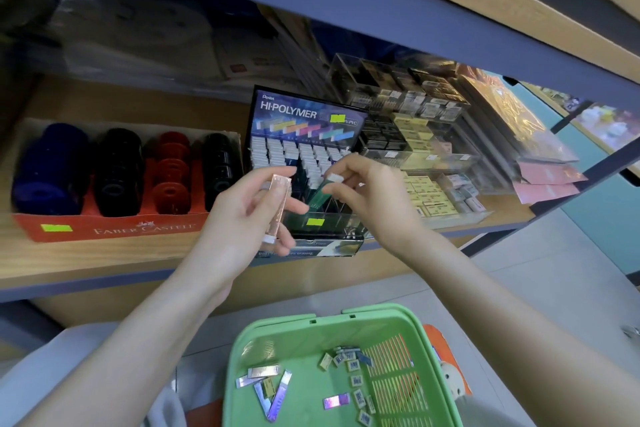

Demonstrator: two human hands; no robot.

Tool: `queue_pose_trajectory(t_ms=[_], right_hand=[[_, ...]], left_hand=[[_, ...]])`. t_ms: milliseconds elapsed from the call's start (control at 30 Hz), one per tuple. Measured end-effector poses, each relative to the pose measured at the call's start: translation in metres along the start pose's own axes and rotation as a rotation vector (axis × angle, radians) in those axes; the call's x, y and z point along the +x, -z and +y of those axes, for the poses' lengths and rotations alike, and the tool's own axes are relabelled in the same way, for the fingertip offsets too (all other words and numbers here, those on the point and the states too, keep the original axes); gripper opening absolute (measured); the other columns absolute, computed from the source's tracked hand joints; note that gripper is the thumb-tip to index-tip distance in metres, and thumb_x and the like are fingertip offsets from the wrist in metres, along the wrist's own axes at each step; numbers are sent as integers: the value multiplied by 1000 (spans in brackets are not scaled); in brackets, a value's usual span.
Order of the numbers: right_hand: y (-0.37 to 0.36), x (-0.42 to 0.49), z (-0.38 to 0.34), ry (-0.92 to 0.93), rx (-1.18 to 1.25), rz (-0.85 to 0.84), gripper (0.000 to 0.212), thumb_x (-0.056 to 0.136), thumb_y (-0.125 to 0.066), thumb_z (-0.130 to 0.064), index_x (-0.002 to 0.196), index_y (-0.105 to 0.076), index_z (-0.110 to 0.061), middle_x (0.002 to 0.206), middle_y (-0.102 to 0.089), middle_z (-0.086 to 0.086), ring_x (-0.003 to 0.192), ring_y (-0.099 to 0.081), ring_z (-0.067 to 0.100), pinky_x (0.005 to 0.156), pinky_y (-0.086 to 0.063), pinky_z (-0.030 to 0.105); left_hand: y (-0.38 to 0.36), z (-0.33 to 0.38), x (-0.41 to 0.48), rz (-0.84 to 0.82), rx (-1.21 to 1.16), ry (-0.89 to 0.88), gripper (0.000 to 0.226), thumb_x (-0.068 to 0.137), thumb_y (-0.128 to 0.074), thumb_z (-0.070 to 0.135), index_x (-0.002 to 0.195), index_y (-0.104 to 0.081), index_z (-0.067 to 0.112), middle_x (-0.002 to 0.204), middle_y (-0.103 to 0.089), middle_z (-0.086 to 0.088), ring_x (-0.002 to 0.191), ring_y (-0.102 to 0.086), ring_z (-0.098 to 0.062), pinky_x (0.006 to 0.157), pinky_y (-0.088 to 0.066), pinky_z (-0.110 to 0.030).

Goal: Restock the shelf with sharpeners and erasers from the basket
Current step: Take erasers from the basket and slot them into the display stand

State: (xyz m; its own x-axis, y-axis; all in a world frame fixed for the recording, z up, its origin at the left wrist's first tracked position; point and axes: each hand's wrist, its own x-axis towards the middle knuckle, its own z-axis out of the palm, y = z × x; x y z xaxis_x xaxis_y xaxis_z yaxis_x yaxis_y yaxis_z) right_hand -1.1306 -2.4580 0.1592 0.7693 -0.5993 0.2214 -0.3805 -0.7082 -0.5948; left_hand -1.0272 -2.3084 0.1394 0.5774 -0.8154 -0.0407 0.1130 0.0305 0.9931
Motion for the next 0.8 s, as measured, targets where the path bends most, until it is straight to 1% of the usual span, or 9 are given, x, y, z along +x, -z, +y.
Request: queue_pose_trajectory(t_ms=[67, 200, 300, 400, 467, 533, 600, 700, 800], right_hand=[[-3, 2, 1, 46, -76, -33, 16, 83, -71, -11, 84, -58, -19, 71, -58, -11, 64, -54, -1, 63, -42, 10], [-13, -1, 5, 201, -230, -6, 16, 80, -74, -11, 91, -62, -7, 86, -53, -6, 72, -57, 15, 68, -53, 39], [-19, -3, 7, 213, -257, 13, 20, 78, -76, -10, 92, -62, -8, 88, -48, -6, 71, -55, 14, 64, -53, 45], [-21, -4, 9, 226, -278, 39, 17, 80, -73, -9, 92, -61, -8, 89, -54, -1, 71, -58, 16, 62, -53, 46], [-19, -9, 8, 278, -293, 67, 9, 86, -65, -7, 95, -64, -6, 95, -56, 3, 75, -60, 20, 62, -53, 45], [-17, -18, 3, 284, -227, 67, 15, 89, -55, -3, 101, -64, -6, 99, -54, 2, 82, -58, 17, 67, -52, 39], [-13, -33, -4, 249, -106, -20, 25, 87, -52, -1, 108, -60, -9, 102, -52, -2, 86, -55, 10, 76, -49, 26], [-11, -57, -11, 214, -52, -175, 26, 88, -55, -9, 113, -58, -14, 103, -57, -5, 94, -54, 3, 83, -44, 16], [-12, -68, -10, 138, -2, -139, 20, 89, -63, -17, 109, -60, -16, 99, -63, -8, 93, -57, 2, 82, -45, 17]], left_hand=[[1, 0, 1, 29, 23, -2, 23, 100, -41, 22, 118, -55, 20, 76, -70, 1, 38, -44, -6, 41, -39, -17], [3, 0, 4, 100, -44, 67, 20, 101, -39, 18, 109, -46, 1, 53, -60, 4, 33, -33, -4, 37, -27, -15], [7, 0, 4, 103, -95, 96, 17, 99, -45, 13, 108, -48, 0, 64, -54, -3, 38, -36, -6, 39, -28, -18], [10, -3, 3, 45, 22, 27, 10, 94, -54, 13, 102, -61, 11, 52, -50, 8, 43, -40, -4, 47, -39, -13], [12, -3, 2, 47, 131, -37, 8, 89, -62, 13, 92, -67, 20, 53, -57, 13, 44, -46, 0, 51, -42, -9], [12, -5, 1, 75, 282, -87, 11, 80, -73, 17, 80, -67, 26, 66, -65, 12, 54, -55, -1, 55, -43, -15], [10, -8, 0, 93, 410, -118, 20, 72, -79, 18, 72, -62, 27, 71, -67, 7, 68, -61, -9, 60, -45, -20], [3, -11, -1, 35, 406, -129, 28, 69, -81, 10, 73, -57, 24, 73, -67, 3, 70, -64, -15, 69, -52, -30], [-6, -13, -3, -16, 314, -130, 34, 69, -79, 2, 79, -53, 22, 73, -67, 3, 65, -66, -12, 65, -54, -28]])
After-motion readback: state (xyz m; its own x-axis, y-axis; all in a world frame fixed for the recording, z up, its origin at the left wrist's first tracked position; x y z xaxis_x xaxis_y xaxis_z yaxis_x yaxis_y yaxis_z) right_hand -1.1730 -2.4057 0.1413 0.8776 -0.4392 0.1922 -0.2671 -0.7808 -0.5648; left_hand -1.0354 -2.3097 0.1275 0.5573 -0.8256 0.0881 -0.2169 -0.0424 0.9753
